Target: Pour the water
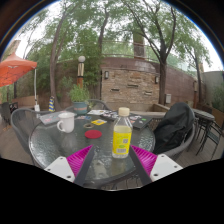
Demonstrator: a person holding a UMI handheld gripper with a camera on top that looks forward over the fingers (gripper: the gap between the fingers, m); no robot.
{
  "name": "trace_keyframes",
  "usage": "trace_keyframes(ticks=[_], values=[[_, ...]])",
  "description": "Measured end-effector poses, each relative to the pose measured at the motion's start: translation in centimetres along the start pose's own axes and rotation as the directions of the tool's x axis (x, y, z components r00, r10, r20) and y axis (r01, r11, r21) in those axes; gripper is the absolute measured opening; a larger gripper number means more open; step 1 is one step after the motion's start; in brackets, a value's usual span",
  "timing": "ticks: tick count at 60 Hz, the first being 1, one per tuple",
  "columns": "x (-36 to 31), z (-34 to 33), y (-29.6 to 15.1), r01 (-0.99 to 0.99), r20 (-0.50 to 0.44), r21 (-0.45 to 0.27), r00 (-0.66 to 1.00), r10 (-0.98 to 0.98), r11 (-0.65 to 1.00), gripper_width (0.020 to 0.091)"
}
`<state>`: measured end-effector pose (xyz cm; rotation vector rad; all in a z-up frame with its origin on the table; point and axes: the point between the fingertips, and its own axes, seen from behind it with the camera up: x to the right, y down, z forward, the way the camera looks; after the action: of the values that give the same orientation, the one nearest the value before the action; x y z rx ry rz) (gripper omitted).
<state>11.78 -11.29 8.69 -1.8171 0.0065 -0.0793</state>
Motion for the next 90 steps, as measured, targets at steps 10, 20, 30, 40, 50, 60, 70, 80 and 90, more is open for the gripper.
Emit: trace_keyframes(ticks=[10, 20, 30, 40, 50, 60, 70, 80, 90], values=[[4.1, 7.1, -0.2, -0.002, -0.073, 0.022, 0.997, 0.004, 1.0, 0.0815], [5.3, 12.0, -2.2, 0.029, -0.101, 0.079, 0.995, -0.021, 0.996, 0.0802], [4.3, 13.0, -3.5, 0.01, -0.071, 0.148, 0.997, 0.0, 0.989, 0.049], [3.8, 13.0, -3.6, -0.072, -0.017, 0.157, 0.997, 0.076, 0.985, 0.0393], [4.2, 13.5, -4.1, 0.008, -0.065, 0.127, 0.998, 0.0, 0.992, 0.0359], [0.8, 15.8, -14.2, 0.457, -0.189, 0.182, 0.885, -0.425, 0.871, 0.0359], [-8.2, 20.1, -21.8, 0.918, -0.298, 0.163, 0.395, -0.869, 0.361, 0.0356], [-16.0, 24.5, -19.6, 0.935, -0.299, 0.057, -0.317, -0.9, -0.349, 0.0356], [-19.9, 26.3, -16.6, 0.618, -0.323, 0.029, -0.738, -0.592, -0.786, 0.0358]])
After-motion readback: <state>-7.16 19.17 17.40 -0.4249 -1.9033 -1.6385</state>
